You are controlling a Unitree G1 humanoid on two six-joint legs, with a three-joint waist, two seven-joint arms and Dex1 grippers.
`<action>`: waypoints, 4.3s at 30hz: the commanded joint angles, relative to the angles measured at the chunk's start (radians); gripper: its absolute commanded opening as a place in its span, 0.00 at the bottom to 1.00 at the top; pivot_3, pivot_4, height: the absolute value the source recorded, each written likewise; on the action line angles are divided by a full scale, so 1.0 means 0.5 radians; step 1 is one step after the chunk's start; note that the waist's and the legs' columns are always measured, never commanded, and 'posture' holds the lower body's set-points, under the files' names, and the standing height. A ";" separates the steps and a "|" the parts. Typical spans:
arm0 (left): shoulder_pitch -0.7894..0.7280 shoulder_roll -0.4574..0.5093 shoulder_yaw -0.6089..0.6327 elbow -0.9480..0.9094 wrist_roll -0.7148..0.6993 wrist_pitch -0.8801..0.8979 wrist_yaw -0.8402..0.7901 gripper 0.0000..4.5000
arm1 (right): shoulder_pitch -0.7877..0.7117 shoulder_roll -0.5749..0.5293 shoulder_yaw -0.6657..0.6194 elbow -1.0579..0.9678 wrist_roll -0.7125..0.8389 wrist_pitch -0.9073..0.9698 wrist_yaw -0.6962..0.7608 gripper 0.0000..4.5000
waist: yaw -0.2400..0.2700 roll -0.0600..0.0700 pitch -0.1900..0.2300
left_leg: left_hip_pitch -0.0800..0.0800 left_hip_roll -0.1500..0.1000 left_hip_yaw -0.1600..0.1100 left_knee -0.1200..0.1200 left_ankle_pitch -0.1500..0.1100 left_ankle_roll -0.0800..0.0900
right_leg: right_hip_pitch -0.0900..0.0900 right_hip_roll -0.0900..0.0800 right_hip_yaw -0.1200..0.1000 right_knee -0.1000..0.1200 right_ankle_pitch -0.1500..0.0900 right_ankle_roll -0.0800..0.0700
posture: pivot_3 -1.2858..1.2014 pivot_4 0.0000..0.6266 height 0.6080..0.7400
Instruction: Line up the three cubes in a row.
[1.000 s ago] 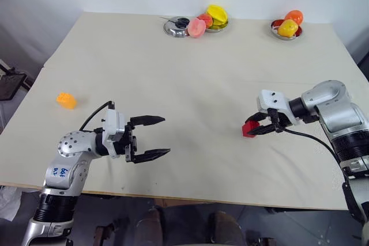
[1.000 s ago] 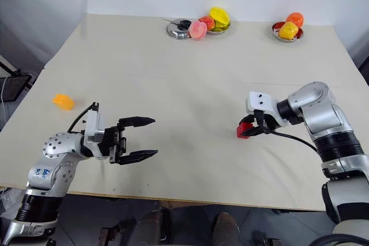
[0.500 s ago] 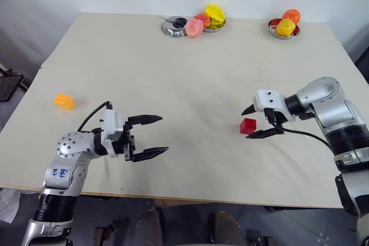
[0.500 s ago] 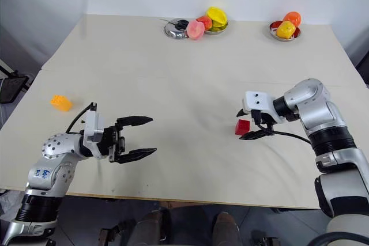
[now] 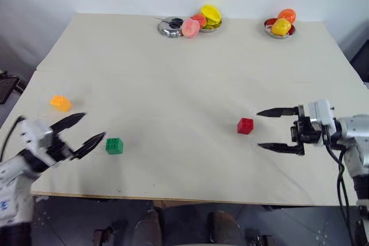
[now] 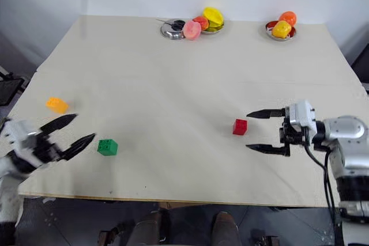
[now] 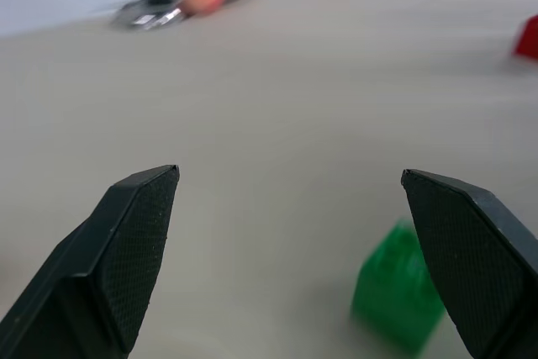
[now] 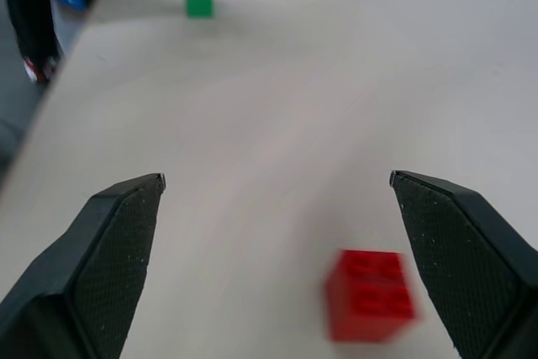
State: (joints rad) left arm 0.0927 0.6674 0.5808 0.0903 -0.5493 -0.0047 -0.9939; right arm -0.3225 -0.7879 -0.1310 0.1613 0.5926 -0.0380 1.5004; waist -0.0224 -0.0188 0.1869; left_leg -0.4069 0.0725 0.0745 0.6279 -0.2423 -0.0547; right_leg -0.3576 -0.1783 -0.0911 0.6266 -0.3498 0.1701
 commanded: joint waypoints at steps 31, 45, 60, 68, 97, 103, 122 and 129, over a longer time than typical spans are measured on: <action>0.391 -0.692 -0.490 -0.922 0.408 0.348 1.110 1.00 | 0.311 0.346 -0.003 -0.503 0.049 0.076 -0.251 1.00 | 0.025 -0.002 -0.001 | 0.001 0.008 0.000 0.004 -0.005 -0.002 | 0.001 0.008 0.003 -0.001 -0.001 -0.002 | 0.52 0.24 1.00; 0.031 -0.252 -0.775 -0.752 0.360 0.310 0.483 0.33 | 0.615 0.264 -0.279 -0.550 0.044 -0.009 -0.358 1.00 | 0.085 -0.002 -0.001 | 0.001 0.017 0.001 0.004 -0.006 -0.007 | -0.001 0.017 0.002 -0.004 0.000 -0.009 | 0.52 0.24 1.00; -1.803 -0.681 -1.599 1.133 0.689 -0.208 -0.634 0.33 | 1.163 0.253 -0.688 -0.838 0.054 -0.041 -0.618 1.00 | 0.098 -0.005 0.001 | 0.000 0.020 0.008 0.007 -0.005 -0.010 | -0.003 0.023 0.005 -0.006 0.001 -0.009 | 0.52 0.24 1.00; -2.302 -1.008 -1.616 2.105 0.983 -0.633 -0.451 0.33 | 1.469 0.361 -0.811 -1.100 0.084 -0.048 -0.781 1.00 | 0.101 -0.010 0.004 | -0.002 0.020 0.008 0.006 -0.005 -0.008 | -0.004 0.023 0.006 -0.010 0.002 -0.008 | 0.52 0.24 1.00; -2.434 -0.959 -1.253 2.352 1.034 -0.768 -0.704 1.00 | 1.584 0.409 -0.738 -1.204 0.115 -0.040 -0.851 1.00 | 0.098 -0.010 0.004 | -0.003 0.020 0.007 0.004 -0.005 -0.008 | -0.004 0.023 0.004 -0.010 0.002 -0.008 | 0.52 0.24 1.00; -2.265 -0.662 -1.003 2.020 0.725 -0.756 -1.166 1.00 | 1.343 0.367 -0.593 -1.157 0.138 0.084 -0.880 1.00 | 0.074 -0.010 0.004 | -0.001 0.021 0.008 0.003 -0.005 -0.009 | -0.006 0.023 0.005 -0.005 0.001 -0.010 | 0.52 0.24 1.00; 0.128 -0.623 0.326 -0.248 0.210 -0.307 0.672 1.00 | 0.529 0.520 0.063 -0.884 0.120 0.144 -0.665 1.00 | 0.043 -0.012 0.003 | 0.005 0.025 0.007 0.005 -0.007 -0.006 | -0.003 0.024 0.009 0.001 0.001 -0.010 | 0.52 0.24 1.00; 0.353 -0.760 0.424 -0.299 0.164 -0.307 0.989 1.00 | 0.489 0.503 0.056 -0.838 0.133 0.157 -0.647 1.00 | 0.091 -0.017 0.000 | 0.004 0.025 0.007 0.009 -0.016 0.001 | -0.001 0.024 0.008 -0.001 0.002 -0.011 | 0.52 0.24 1.00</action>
State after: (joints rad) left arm 0.2577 0.2775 0.7812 -0.0018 -0.4632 -0.1506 -0.5304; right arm -0.0838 -0.5328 -0.0883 -0.2424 0.6430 0.0434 1.1690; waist 0.0229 -0.0271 0.1870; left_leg -0.4050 0.0849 0.0780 0.6322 -0.2504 -0.0542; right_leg -0.3583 -0.1663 -0.0869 0.6259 -0.3489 0.1645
